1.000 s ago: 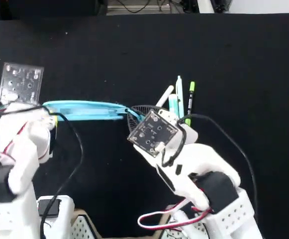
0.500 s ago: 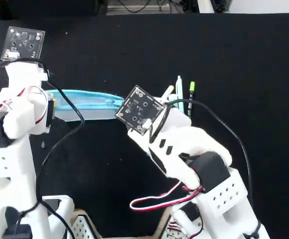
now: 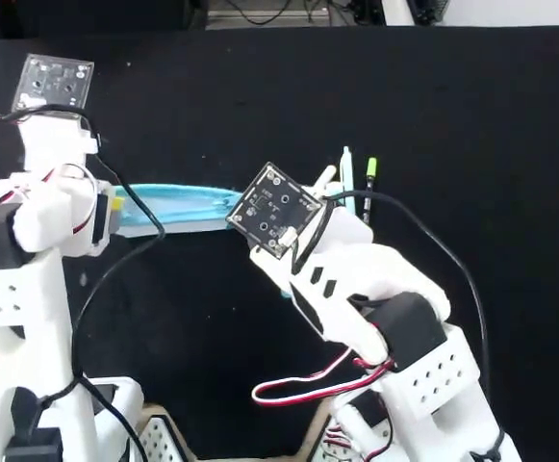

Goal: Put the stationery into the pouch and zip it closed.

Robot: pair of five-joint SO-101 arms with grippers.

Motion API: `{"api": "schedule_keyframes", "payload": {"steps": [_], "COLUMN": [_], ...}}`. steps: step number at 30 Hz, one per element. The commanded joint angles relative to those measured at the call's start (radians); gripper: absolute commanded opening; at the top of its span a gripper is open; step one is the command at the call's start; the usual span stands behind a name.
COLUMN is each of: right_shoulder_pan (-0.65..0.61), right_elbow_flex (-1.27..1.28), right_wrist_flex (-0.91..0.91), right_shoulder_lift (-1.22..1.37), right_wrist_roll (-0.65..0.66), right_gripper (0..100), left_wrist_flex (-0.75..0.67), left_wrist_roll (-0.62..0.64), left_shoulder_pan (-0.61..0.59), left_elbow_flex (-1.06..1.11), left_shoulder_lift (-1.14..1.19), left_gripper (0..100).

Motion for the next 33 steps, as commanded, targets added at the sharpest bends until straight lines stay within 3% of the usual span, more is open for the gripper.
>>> {"api": "schedule_keyframes", "payload": {"steps": [1,2,9,15,21,27,33], "right_shoulder_pan": [0.012,0.012,-0.018,-0.034,-0.034,-0.031,-0.026], "right_elbow_flex": [-0.047,-0.047,-0.019,-0.019,0.028,0.097,0.176], "right_wrist_flex": [0.005,0.005,0.034,0.034,0.032,0.032,-0.005], "right_shoulder_lift": [0.001,0.001,-0.001,-0.007,-0.094,-0.179,-0.185], "right_wrist_roll": [0.006,0.003,0.002,-0.002,-0.002,0.005,0.006], "right_gripper": [1.1,1.1,1.1,1.1,1.1,1.1,1.1], "left_wrist_flex": [-0.002,-0.002,-0.002,-0.006,-0.135,-0.264,-0.313], "left_wrist_roll": [0.008,0.008,0.106,0.115,0.118,0.118,0.063], "left_shoulder_pan": [0.008,0.008,0.012,0.042,0.142,0.137,0.094], "left_elbow_flex": [0.012,0.016,0.053,0.045,0.17,0.381,0.43], "left_shoulder_lift": [-0.003,-0.003,-0.005,-0.038,-0.261,-0.311,-0.313], "left_gripper": [7,3,3,3,3,3,3]}}
